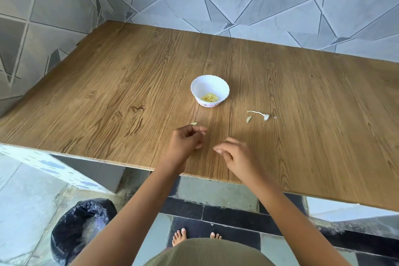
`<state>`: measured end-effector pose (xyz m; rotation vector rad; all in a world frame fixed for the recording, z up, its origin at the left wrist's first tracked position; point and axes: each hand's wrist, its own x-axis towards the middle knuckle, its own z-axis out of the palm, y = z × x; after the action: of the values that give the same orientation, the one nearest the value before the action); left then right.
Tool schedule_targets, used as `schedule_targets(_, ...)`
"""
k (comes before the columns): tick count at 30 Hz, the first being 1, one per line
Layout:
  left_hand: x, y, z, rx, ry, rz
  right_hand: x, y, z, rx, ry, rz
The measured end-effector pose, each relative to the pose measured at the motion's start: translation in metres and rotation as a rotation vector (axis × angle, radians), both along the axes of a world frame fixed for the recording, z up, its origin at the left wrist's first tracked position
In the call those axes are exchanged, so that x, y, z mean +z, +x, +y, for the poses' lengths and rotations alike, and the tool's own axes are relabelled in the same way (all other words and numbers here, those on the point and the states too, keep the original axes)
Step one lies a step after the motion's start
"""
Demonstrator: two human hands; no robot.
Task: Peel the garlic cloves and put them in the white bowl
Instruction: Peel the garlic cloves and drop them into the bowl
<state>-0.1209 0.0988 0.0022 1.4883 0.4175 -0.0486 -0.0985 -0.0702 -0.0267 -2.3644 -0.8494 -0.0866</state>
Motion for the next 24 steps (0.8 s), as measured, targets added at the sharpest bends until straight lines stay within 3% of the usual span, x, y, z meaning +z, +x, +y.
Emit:
schedule_targets(3, 0.008, 0.004, -0.014, 0.083, -0.383, 0.127, 0.018, 0.003, 0.006, -0.109, 0.246, 0.156)
schedule_targets(5, 0.011, 0.011, -0.022, 0.115, -0.589, 0.222, 0.030, 0.005, 0.014, -0.101, 0.317, 0.148)
schedule_targets(11, 0.016, 0.019, -0.031, 0.194, -0.896, 0.299, 0.040, 0.009, 0.031, 0.011, 0.092, -0.090)
schedule_targets(15, 0.019, 0.018, -0.030, 0.223, -0.967, 0.294, 0.038, 0.006, 0.033, 0.045, 0.066, -0.165)
schedule_targets(24, 0.017, 0.018, -0.029, 0.211, -0.911, 0.283, 0.036, 0.008, 0.034, -0.026, 0.197, -0.165)
